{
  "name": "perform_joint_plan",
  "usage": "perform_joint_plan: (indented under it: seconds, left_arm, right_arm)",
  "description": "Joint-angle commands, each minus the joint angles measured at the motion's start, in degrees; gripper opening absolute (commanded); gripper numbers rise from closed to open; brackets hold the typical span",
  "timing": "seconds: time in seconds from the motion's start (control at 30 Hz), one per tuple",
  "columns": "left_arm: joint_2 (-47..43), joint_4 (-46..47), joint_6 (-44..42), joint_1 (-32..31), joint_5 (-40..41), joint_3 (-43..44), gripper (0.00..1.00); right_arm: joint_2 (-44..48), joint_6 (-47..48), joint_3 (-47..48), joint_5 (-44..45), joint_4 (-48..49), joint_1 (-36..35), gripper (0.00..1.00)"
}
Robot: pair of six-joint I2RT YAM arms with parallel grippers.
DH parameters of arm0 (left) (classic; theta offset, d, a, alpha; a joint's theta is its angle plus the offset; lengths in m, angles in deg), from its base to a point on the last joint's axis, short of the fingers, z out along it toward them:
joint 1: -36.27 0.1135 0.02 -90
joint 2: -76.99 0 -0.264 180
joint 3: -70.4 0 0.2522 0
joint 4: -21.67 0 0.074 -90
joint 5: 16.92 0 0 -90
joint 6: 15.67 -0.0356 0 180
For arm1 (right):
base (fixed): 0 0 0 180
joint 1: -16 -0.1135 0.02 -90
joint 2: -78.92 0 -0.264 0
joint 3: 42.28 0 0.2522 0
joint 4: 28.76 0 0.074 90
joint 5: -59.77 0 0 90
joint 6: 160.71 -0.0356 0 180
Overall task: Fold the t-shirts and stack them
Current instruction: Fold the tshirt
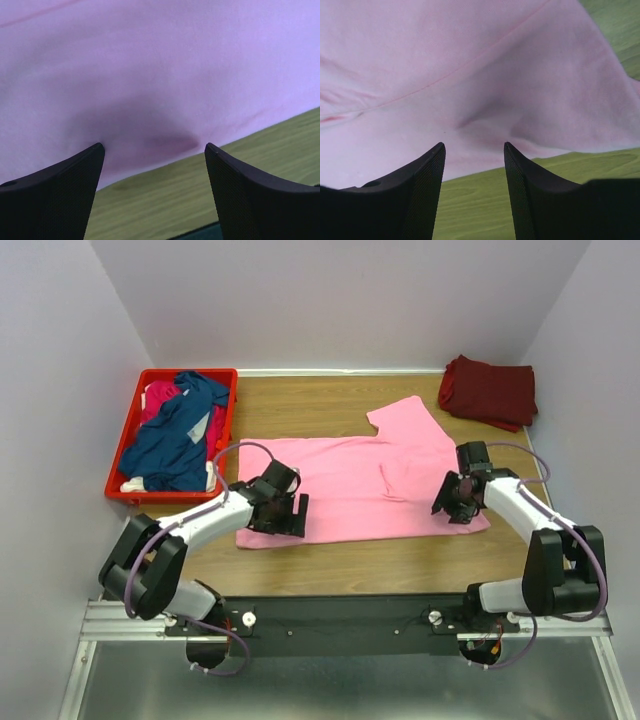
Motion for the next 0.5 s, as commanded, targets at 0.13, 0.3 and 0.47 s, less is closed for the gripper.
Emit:
perform_joint_plan:
  seconds: [0.13,0.3,0.47]
  left_arm:
    - [6.29,-4.68,0.8,0.53,8.25,17.75,0.9]
    - [18.16,-2.66,-1.04,0.8,8.54,25.32,0.9]
    - [22.12,0.15,-1.57,0.8,9.15,24.01,0.9]
  right_arm:
    - [-3.93,4.54,11.84,-1.75,1.33,-1.44,0.58]
    - [-11.49,6.04,15.28,-3.08,4.94,-2.32,0.58]
    - [-17.12,6.92,13.72,-2.3,6.97,-2.67,0.58]
